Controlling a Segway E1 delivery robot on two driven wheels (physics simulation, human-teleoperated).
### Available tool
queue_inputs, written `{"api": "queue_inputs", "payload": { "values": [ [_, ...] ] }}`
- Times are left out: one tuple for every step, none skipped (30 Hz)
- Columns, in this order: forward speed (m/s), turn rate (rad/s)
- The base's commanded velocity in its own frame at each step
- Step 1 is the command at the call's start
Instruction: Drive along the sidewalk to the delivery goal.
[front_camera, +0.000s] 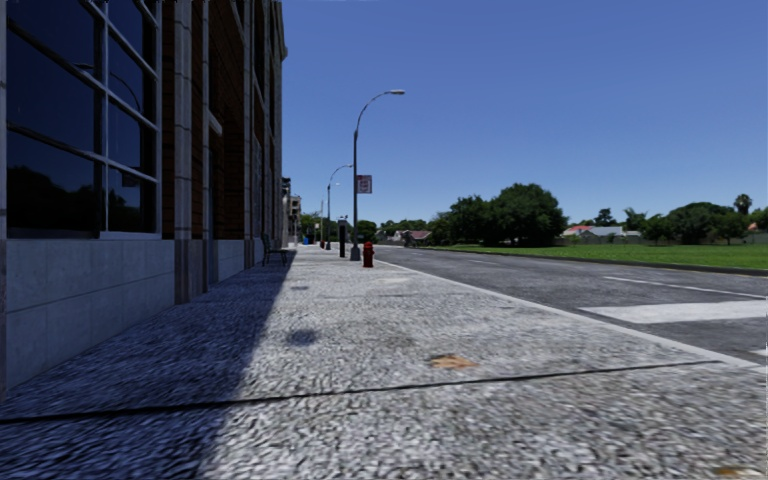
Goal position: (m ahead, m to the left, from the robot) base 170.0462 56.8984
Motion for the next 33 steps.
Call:
{"api": "queue_inputs", "payload": {
  "values": [
    [2.00,0.00],
    [2.00,0.00],
    [2.00,0.00],
    [2.00,0.00],
    [2.00,0.00],
    [2.00,0.00],
    [2.00,0.01],
    [2.00,0.54],
    [2.00,0.76],
    [2.00,0.76],
    [2.00,1.01],
    [2.00,1.12],
    [2.00,1.16],
    [2.00,1.16],
    [2.00,1.16],
    [2.00,0.68],
    [2.00,0.68],
    [2.00,0.10],
    [2.00,0.02],
    [2.00,0.00],
    [2.00,0.00],
    [2.00,0.00],
    [2.00,0.00],
    [2.00,0.00],
    [2.00,0.00],
    [2.00,0.00],
    [2.00,0.00],
    [2.00,0.00],
    [2.00,0.00],
    [2.00,0.00],
    [2.00,0.00],
    [2.00,0.00],
    [2.00,0.00]
  ]
}}
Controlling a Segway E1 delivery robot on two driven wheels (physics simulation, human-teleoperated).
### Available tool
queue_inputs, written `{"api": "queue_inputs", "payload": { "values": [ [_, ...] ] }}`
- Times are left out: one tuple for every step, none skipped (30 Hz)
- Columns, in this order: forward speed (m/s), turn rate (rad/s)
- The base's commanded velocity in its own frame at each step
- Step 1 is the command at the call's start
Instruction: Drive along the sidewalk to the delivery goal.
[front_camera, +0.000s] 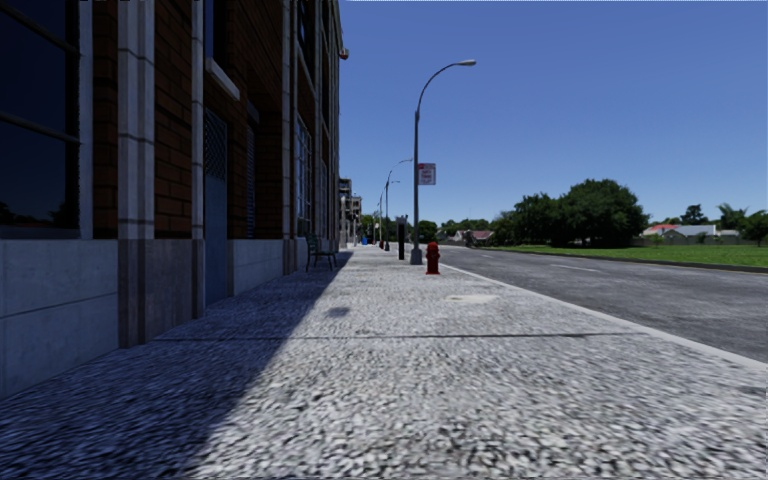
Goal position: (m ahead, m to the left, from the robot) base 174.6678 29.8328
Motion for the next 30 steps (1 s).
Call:
{"api": "queue_inputs", "payload": {
  "values": [
    [2.00,0.00],
    [2.00,0.00],
    [2.00,0.00],
    [2.00,0.00],
    [2.00,0.00],
    [2.00,0.00],
    [2.00,0.00],
    [2.00,0.00],
    [2.00,0.00],
    [2.00,0.00],
    [2.00,0.00],
    [2.00,0.00],
    [2.00,0.00],
    [2.00,0.00],
    [2.00,0.00],
    [2.00,0.00],
    [2.00,0.00],
    [2.00,0.00],
    [2.00,0.00],
    [2.00,0.00],
    [2.00,0.00],
    [2.00,0.00],
    [2.00,0.00],
    [2.00,0.00],
    [2.00,0.00],
    [2.00,0.00],
    [2.00,0.00],
    [2.00,0.00],
    [2.00,0.00],
    [2.00,0.00]
  ]
}}
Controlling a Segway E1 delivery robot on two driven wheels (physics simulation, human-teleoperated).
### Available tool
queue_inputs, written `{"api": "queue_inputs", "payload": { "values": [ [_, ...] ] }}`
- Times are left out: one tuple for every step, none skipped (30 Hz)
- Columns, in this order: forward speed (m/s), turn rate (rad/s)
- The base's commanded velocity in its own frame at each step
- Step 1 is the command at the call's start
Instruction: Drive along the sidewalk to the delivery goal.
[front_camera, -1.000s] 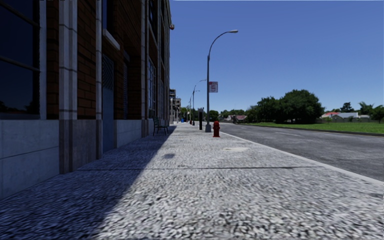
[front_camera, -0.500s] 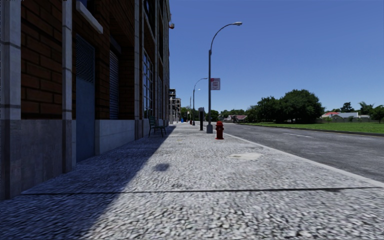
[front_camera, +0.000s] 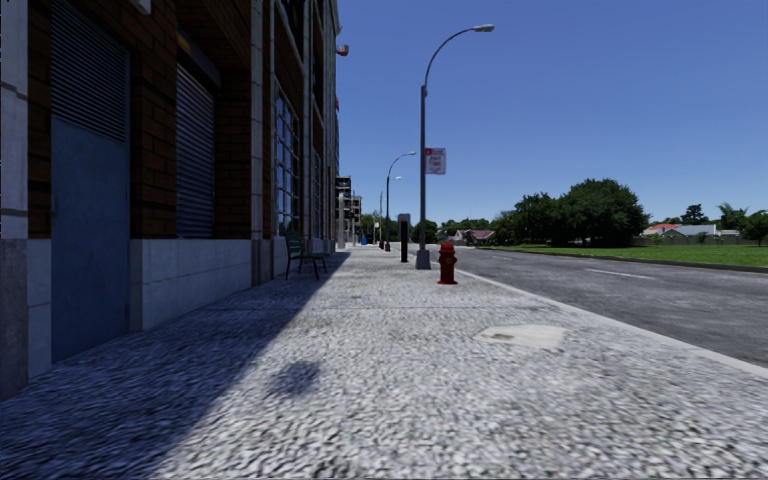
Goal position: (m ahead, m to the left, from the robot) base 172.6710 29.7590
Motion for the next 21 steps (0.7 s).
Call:
{"api": "queue_inputs", "payload": {
  "values": [
    [2.00,0.00],
    [2.00,0.00],
    [2.00,0.00],
    [2.00,0.00],
    [2.00,0.00],
    [2.00,0.00],
    [2.00,0.00],
    [2.00,0.00],
    [2.00,0.00],
    [2.00,0.00],
    [2.00,0.00],
    [2.00,0.00],
    [2.00,0.00],
    [2.00,0.00],
    [2.00,0.00],
    [2.00,0.00],
    [2.00,0.00],
    [2.00,0.00],
    [2.00,0.00],
    [2.00,0.00],
    [2.00,0.00]
  ]
}}
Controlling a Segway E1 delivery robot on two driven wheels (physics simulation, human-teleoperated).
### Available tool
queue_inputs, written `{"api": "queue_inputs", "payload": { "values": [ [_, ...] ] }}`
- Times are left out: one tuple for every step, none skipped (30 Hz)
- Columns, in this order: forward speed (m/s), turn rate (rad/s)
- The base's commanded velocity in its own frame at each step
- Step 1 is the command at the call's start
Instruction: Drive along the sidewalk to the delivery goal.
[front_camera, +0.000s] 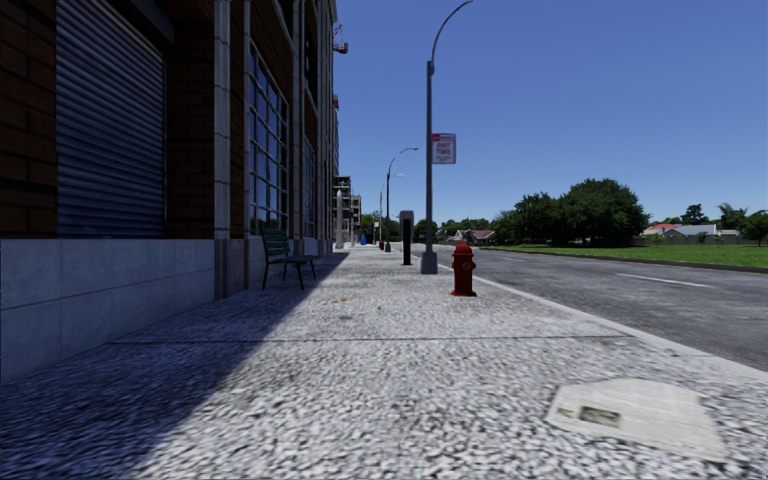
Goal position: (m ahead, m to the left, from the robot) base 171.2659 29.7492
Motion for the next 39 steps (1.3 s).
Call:
{"api": "queue_inputs", "payload": {
  "values": [
    [2.00,0.00],
    [2.00,0.00],
    [2.00,0.00],
    [2.00,0.00],
    [2.00,0.00],
    [2.00,0.00],
    [2.00,0.00],
    [2.00,0.00],
    [2.00,0.00],
    [2.00,0.00],
    [2.00,0.00],
    [2.00,0.00],
    [2.00,0.00],
    [2.00,0.00],
    [2.00,0.00],
    [2.00,0.00],
    [2.00,0.00],
    [2.00,0.00],
    [2.00,0.00],
    [2.00,0.00],
    [2.00,0.00],
    [2.00,0.00],
    [2.00,0.00],
    [2.00,0.00],
    [2.00,0.00],
    [2.00,0.00],
    [2.00,0.00],
    [2.00,0.00],
    [2.00,0.00],
    [2.00,0.00],
    [2.00,0.00],
    [2.00,0.00],
    [2.00,0.00],
    [2.00,0.00],
    [2.00,0.00],
    [2.00,0.00],
    [2.00,0.00],
    [2.00,0.00],
    [2.00,0.00]
  ]
}}
